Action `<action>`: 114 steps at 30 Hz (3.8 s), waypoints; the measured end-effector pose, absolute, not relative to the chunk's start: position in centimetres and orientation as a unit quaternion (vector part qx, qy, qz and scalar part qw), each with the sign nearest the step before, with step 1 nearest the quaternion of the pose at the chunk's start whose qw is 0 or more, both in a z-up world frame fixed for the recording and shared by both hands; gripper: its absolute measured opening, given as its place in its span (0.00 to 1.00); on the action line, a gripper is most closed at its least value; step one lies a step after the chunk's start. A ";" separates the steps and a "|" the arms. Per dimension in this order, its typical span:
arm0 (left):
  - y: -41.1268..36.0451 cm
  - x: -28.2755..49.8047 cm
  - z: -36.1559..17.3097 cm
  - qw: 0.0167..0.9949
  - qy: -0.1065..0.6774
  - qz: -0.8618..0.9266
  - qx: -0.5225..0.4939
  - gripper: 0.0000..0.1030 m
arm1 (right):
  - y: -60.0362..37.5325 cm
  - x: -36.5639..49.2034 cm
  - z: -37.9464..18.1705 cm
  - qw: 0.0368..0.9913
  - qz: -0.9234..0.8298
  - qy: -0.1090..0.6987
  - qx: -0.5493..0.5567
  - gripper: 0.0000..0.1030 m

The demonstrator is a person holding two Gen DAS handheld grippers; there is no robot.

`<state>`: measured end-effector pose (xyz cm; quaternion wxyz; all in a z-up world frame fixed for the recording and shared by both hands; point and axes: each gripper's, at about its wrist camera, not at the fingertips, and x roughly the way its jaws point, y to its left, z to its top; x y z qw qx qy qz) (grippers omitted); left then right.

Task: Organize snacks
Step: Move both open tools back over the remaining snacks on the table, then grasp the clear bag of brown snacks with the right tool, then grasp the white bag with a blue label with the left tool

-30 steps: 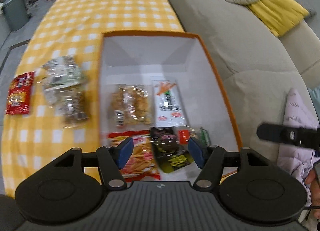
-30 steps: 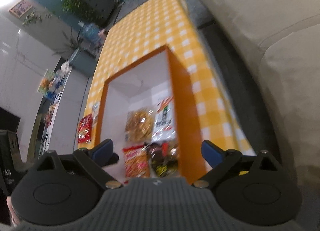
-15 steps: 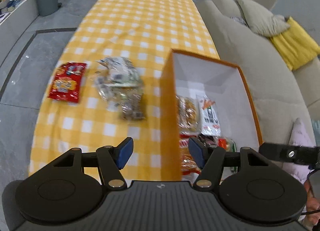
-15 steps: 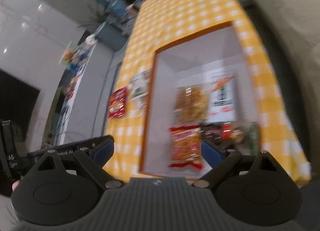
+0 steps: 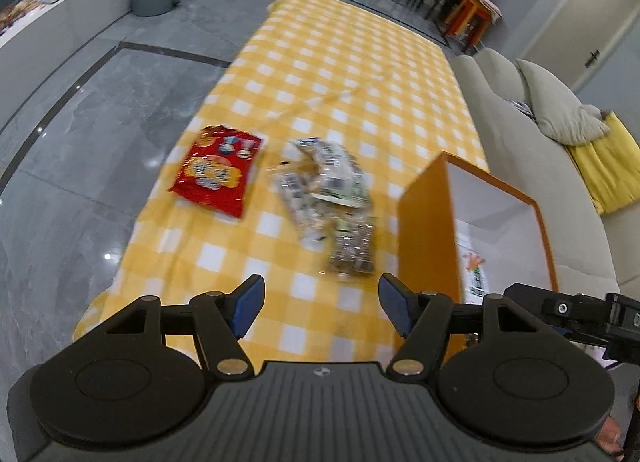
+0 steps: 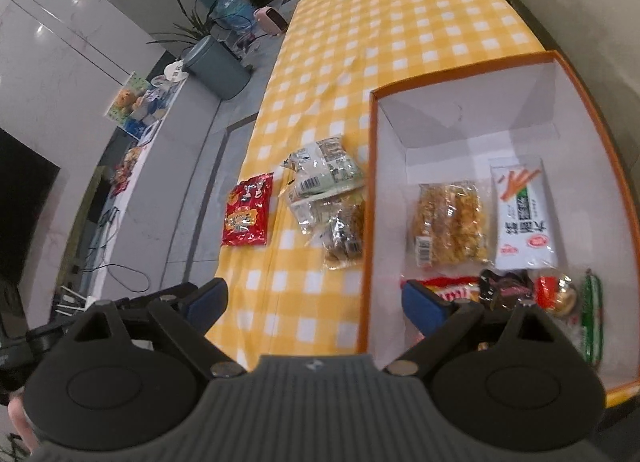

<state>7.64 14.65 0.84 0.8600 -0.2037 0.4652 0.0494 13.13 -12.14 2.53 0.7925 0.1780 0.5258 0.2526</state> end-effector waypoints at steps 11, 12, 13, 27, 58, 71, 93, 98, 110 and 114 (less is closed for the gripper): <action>18.9 8.0 -3.0 0.852 0.463 0.066 -0.237 0.73 | -3.4 11.7 0.2 0.867 0.271 0.404 0.102 0.84; 19.3 8.1 -3.3 0.851 0.459 0.067 -0.245 0.73 | -2.8 11.5 -0.1 0.872 0.273 0.394 0.095 0.84; 19.7 8.1 -3.6 0.851 0.456 0.067 -0.253 0.73 | -2.1 11.4 -0.4 0.878 0.273 0.383 0.084 0.83; 21.1 10.1 -6.6 0.852 0.442 0.057 -0.276 0.73 | 2.7 12.2 -7.7 0.920 0.205 0.333 0.002 0.69; 20.5 12.0 -9.0 0.835 0.480 0.056 -0.263 0.73 | 3.7 15.0 -15.6 0.938 0.137 0.319 -0.018 0.49; 20.2 15.1 -7.9 0.844 0.409 0.018 -0.348 0.69 | 3.8 15.0 -15.6 0.937 0.137 0.320 -0.018 0.49; 18.3 26.8 -11.2 0.833 0.477 -0.011 -0.281 0.34 | 4.2 14.8 -15.7 0.938 0.130 0.320 -0.039 0.49; 18.2 25.6 -10.5 0.844 0.453 -0.016 -0.287 0.25 | 4.1 14.7 -15.6 0.937 0.130 0.320 -0.039 0.49; 20.4 18.0 -5.0 0.871 0.402 -0.001 -0.282 0.24 | 4.0 14.6 -15.5 0.938 0.130 0.320 -0.040 0.48; 20.5 15.1 -4.1 0.881 0.394 0.028 -0.262 0.24 | 3.8 14.4 -15.4 0.938 0.135 0.316 -0.039 0.46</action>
